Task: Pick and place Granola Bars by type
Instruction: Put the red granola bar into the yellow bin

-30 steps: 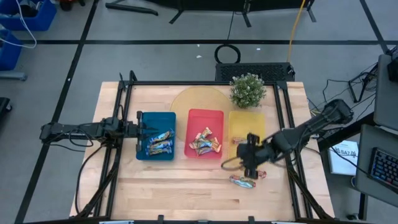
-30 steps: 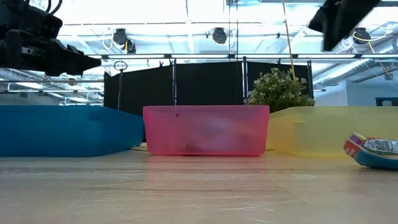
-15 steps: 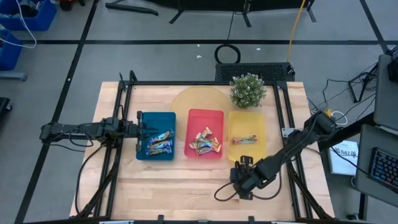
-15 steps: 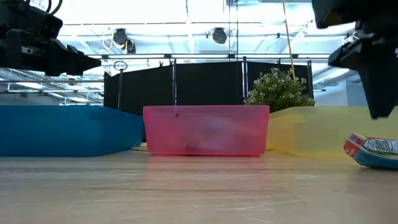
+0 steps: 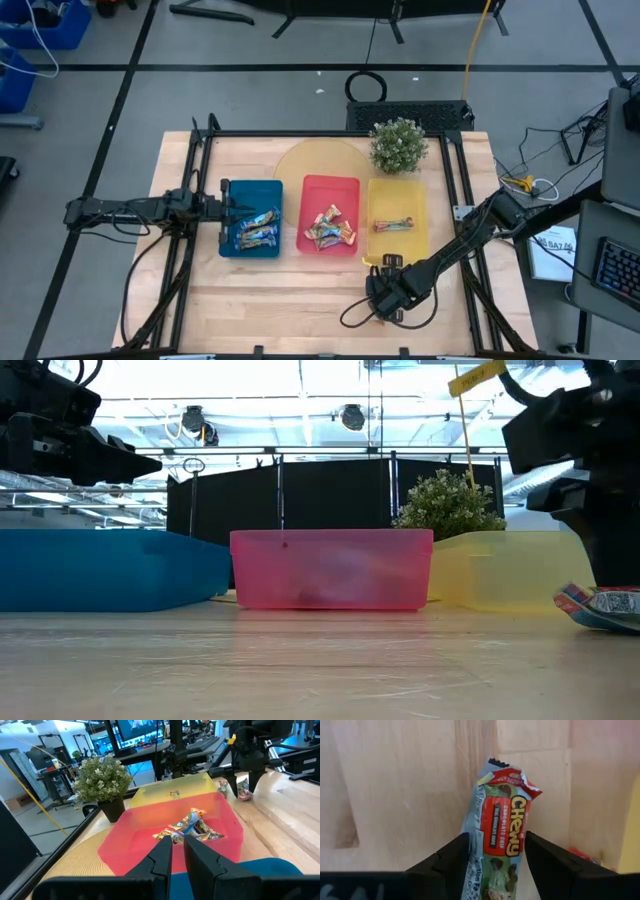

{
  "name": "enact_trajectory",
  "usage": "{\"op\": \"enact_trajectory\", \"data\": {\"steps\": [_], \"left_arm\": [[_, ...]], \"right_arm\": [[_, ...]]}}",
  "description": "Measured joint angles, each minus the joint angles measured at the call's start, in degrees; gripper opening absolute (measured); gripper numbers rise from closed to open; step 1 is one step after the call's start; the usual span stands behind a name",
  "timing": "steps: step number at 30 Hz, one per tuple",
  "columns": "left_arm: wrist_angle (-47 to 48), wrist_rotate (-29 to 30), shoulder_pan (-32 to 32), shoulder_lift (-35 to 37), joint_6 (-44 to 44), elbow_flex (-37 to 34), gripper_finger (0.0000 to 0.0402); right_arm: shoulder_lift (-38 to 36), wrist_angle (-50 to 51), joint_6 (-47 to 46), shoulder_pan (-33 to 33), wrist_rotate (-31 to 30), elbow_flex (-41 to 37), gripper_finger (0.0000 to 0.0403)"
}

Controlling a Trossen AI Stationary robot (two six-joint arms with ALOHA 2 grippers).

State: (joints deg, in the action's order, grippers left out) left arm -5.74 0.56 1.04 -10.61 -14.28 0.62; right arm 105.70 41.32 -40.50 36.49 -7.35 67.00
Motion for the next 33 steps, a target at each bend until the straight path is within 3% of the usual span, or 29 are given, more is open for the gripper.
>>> {"op": "enact_trajectory", "data": {"steps": [9,19,24,27,33], "left_arm": [[0.0,0.0,0.0,0.0,0.0,0.0,0.0058],[-0.3,0.0,0.0,0.0,0.0,0.0,0.0058],[-0.3,0.0,0.0,0.0,0.0,0.0,0.0058],[-0.4,0.0,0.0,0.0,-0.1,0.0,0.0058],[-0.4,0.0,0.0,0.0,-0.1,0.0,0.0058]], "right_arm": [[0.8,-0.9,0.8,-0.4,-0.1,0.1,0.0169],[-8.0,-0.8,4.6,-1.3,-0.1,-0.2,0.005],[-15.9,-0.4,8.8,-3.1,-0.4,-0.1,0.0035],[-21.2,3.1,11.8,-5.0,-5.4,-0.1,0.0044],[-28.9,15.6,16.4,-11.7,-24.1,0.0,0.0037]]}}
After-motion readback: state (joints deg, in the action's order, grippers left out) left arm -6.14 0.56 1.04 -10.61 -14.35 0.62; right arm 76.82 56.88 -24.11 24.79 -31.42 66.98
